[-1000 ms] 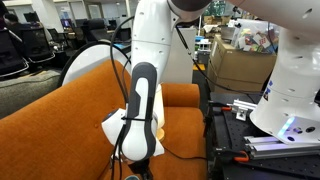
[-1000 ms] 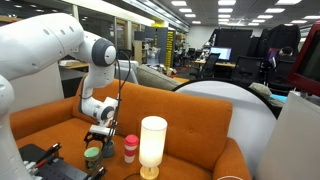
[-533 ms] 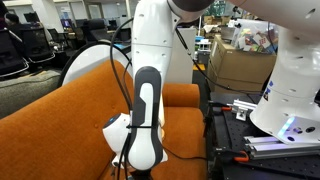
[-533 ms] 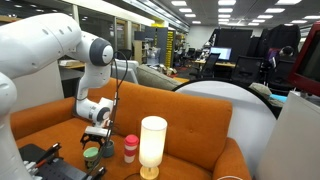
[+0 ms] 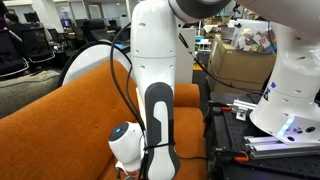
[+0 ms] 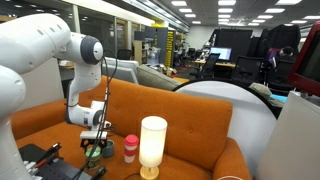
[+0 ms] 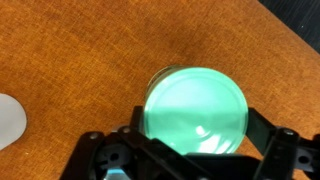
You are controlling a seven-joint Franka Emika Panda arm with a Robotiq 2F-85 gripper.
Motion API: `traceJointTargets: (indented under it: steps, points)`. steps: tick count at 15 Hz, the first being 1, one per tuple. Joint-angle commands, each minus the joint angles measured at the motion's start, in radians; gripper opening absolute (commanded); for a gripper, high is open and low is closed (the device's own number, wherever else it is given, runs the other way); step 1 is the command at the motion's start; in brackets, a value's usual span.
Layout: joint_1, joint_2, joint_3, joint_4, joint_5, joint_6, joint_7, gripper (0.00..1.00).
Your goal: Remove the lid from the green bowl
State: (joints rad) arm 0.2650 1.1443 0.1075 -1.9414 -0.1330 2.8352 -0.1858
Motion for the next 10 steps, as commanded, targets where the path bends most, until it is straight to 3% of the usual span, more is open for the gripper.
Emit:
traceJointTargets:
  steps: [1, 4, 7, 10]
  points:
    - [0.04, -0.002, -0.044, -0.005, -0.022, 0.03, 0.066, 1.0]
    - [0.033, 0.001, -0.044, -0.001, -0.021, 0.022, 0.069, 1.0]
    - [0.027, -0.002, -0.04, -0.003, -0.025, 0.023, 0.06, 0.73]
    - [0.019, -0.004, -0.033, -0.005, -0.026, 0.022, 0.052, 0.76]
